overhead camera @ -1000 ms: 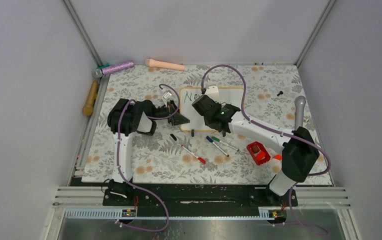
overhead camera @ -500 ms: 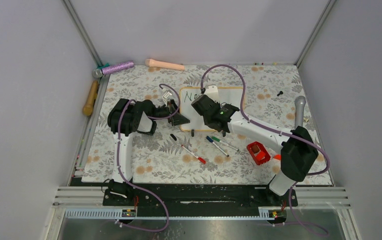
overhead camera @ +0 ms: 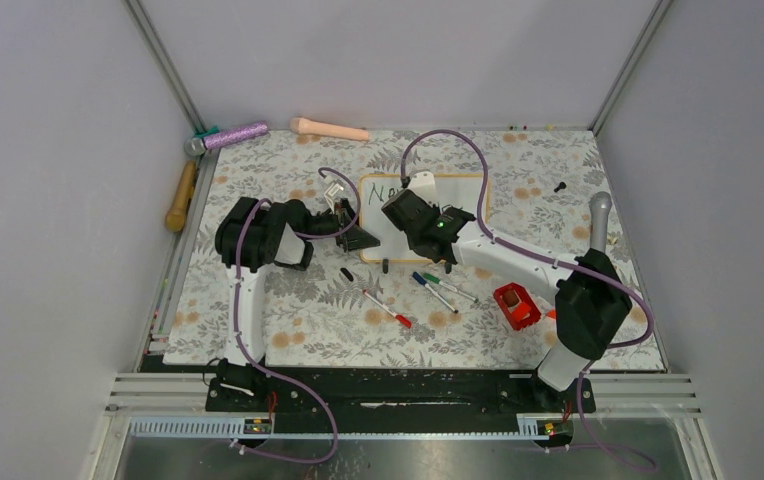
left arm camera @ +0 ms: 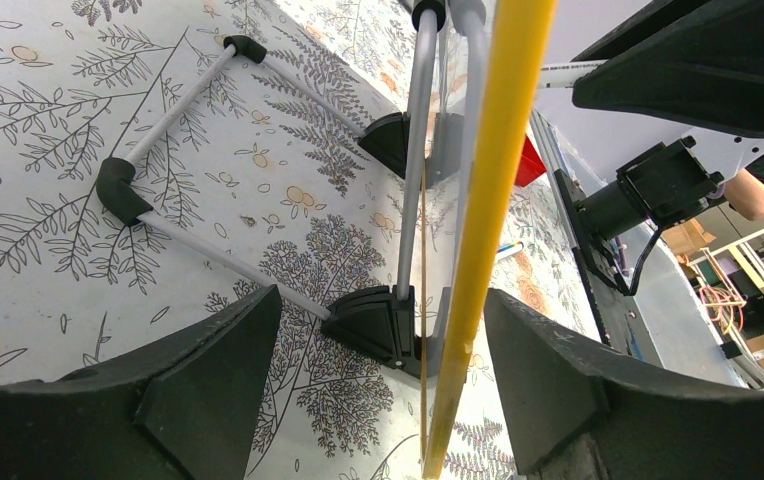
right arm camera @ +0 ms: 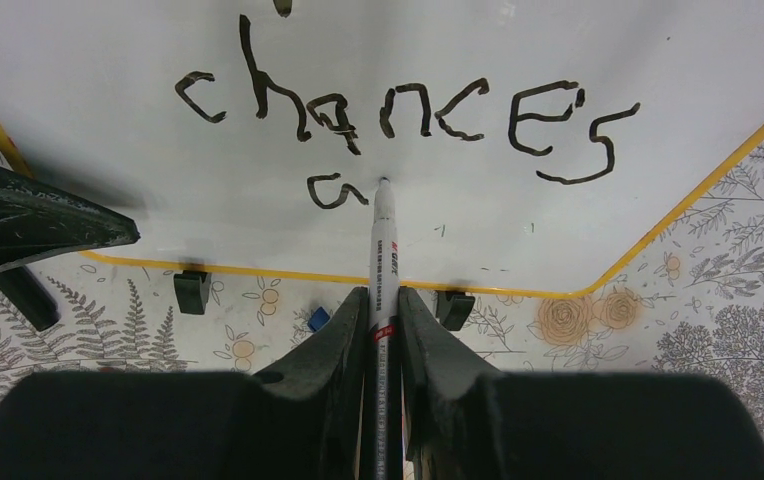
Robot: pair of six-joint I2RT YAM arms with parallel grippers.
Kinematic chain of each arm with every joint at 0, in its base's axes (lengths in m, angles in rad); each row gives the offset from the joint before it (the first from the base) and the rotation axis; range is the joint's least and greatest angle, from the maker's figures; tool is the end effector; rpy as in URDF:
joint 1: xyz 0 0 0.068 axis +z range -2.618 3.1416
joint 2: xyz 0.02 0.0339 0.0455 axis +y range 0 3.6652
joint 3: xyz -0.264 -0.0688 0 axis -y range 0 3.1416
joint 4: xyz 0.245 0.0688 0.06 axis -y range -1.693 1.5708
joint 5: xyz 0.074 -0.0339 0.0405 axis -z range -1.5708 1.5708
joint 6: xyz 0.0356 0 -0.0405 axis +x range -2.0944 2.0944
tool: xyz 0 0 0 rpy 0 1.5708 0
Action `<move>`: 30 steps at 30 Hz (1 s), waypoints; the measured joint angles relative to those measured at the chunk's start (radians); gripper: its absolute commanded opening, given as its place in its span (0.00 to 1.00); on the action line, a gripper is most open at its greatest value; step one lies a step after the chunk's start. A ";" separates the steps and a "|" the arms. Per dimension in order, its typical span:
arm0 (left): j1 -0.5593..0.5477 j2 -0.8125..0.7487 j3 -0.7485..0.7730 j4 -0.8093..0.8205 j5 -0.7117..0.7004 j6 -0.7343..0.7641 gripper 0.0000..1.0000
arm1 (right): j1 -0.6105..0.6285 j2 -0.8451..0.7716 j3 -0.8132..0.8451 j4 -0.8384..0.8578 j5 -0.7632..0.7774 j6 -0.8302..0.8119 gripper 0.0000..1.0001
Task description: Write a sentence on the whiteboard
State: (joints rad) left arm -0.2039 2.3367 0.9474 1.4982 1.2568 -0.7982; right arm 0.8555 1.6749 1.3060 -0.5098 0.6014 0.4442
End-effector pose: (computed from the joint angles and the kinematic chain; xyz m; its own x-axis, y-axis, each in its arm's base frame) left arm 0.3758 -0.1123 0.0829 -0.6335 -0.0949 -0.7679 0.7661 0.0617 -0.6397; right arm 0.2536 0.2612 0.2641 -0.6217 -0.1753 -0.7634 -0.1312 0.9842 -0.1191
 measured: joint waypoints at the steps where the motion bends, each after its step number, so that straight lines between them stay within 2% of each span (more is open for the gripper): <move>1: 0.000 0.000 0.000 0.000 0.000 0.000 0.78 | -0.001 0.000 0.000 0.000 0.002 -0.001 0.00; 30: 0.000 0.000 0.000 0.000 0.000 0.000 0.77 | -0.001 0.000 -0.031 0.000 -0.001 0.007 0.00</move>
State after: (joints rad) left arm -0.2039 2.3367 0.9474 1.4986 1.2568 -0.7982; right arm 0.8543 1.6745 1.2755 -0.5102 0.6006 0.4511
